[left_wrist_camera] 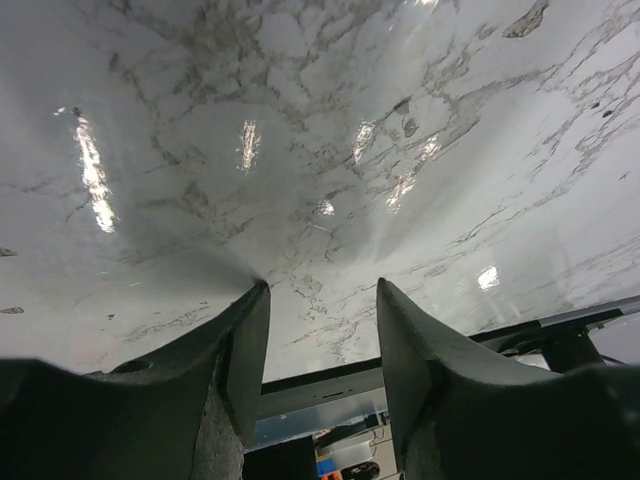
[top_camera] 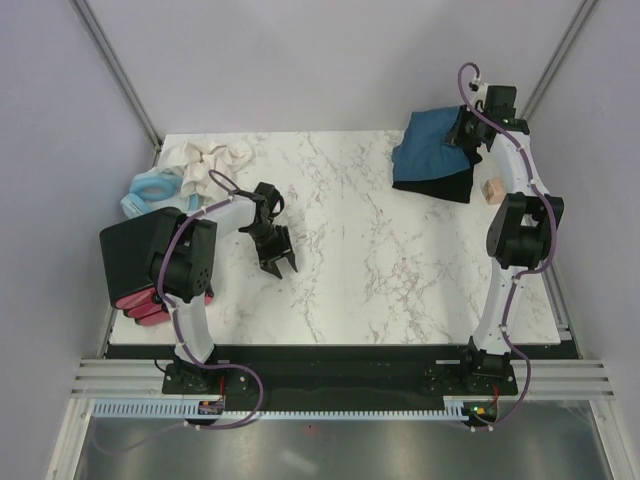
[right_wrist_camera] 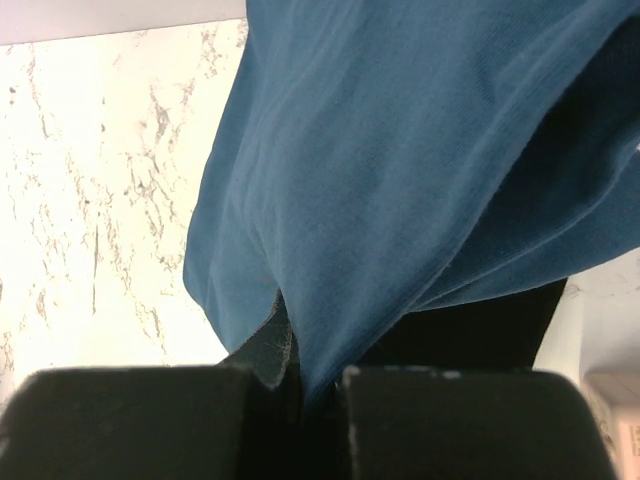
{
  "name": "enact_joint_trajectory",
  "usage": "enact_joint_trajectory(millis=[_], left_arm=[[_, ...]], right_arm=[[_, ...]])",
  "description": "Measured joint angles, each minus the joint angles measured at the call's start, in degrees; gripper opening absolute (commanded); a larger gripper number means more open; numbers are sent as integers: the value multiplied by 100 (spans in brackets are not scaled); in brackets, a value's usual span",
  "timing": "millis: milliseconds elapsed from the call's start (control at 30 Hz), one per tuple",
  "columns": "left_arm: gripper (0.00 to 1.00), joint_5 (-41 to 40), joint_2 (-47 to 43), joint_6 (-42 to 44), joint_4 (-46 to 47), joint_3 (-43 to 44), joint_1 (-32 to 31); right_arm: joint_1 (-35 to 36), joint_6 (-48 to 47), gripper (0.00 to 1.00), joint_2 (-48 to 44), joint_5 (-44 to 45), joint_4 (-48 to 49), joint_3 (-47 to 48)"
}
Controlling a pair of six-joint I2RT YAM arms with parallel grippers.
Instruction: Fold and stack the t-shirts
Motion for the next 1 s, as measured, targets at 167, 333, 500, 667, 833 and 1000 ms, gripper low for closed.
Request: enact_joint_trajectory(millis=[167, 333, 500, 667, 833, 1000], left_arm=[[53, 17, 44, 9, -33, 59, -46], [53, 85, 76, 11, -37, 90, -59], [53, 103, 90, 17, -46, 111, -66], [53, 103, 92, 55, -46, 129, -85], [52, 103, 118, 76, -46, 166, -92], [52, 116, 184, 96, -120, 245, -92]], right_arm=[[-177, 81, 13, 7, -59, -20, -81], [-254, 120, 29, 157, 11, -2, -98], [-289, 212, 52, 695, 348, -199, 122], [-326, 251, 50, 1040, 688, -560, 317], [-343, 247, 51, 925, 1145, -734, 317], [-391, 254, 53, 658, 1405, -890, 361]])
